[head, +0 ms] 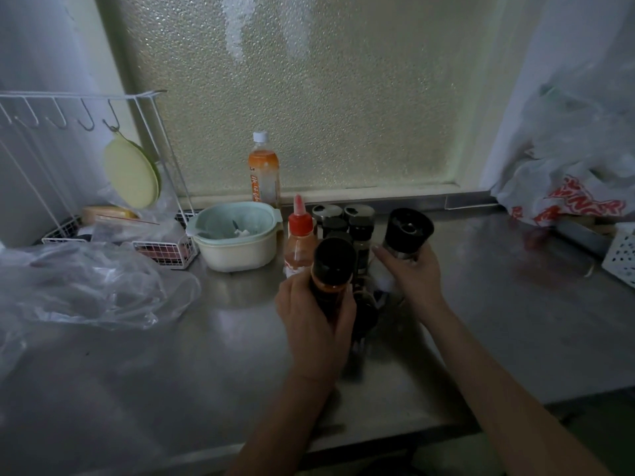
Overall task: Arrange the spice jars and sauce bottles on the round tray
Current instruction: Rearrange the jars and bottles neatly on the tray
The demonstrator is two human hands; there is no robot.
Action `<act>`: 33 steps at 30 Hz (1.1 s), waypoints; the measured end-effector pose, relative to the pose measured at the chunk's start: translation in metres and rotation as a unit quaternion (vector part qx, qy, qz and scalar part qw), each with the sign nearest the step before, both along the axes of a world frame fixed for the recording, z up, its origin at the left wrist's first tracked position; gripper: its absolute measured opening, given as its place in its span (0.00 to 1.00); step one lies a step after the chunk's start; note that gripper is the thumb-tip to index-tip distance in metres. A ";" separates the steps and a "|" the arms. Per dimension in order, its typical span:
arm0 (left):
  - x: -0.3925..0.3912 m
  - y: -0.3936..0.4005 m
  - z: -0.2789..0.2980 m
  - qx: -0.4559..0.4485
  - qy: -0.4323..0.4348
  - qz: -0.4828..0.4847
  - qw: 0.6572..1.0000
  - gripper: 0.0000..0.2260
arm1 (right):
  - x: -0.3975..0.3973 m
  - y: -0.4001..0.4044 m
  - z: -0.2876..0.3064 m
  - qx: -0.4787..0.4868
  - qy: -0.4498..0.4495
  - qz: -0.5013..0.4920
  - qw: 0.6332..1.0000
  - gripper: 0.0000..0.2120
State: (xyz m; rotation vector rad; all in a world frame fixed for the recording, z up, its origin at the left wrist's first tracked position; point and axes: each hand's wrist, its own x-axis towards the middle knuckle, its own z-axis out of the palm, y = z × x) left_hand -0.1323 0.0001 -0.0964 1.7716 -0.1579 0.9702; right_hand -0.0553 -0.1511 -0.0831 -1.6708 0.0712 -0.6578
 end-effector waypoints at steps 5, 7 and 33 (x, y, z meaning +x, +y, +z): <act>0.001 -0.002 -0.002 0.064 0.011 -0.008 0.998 0.15 | 0.011 0.005 0.003 -0.001 0.012 0.033 0.999 0.27; 0.002 -0.002 -0.002 0.062 0.035 -0.019 0.997 0.16 | 0.019 0.002 0.008 -0.030 0.039 0.037 0.998 0.27; -0.001 -0.002 -0.001 0.022 0.139 0.022 0.990 0.16 | 0.039 -0.017 -0.007 -0.276 0.175 0.063 0.943 0.26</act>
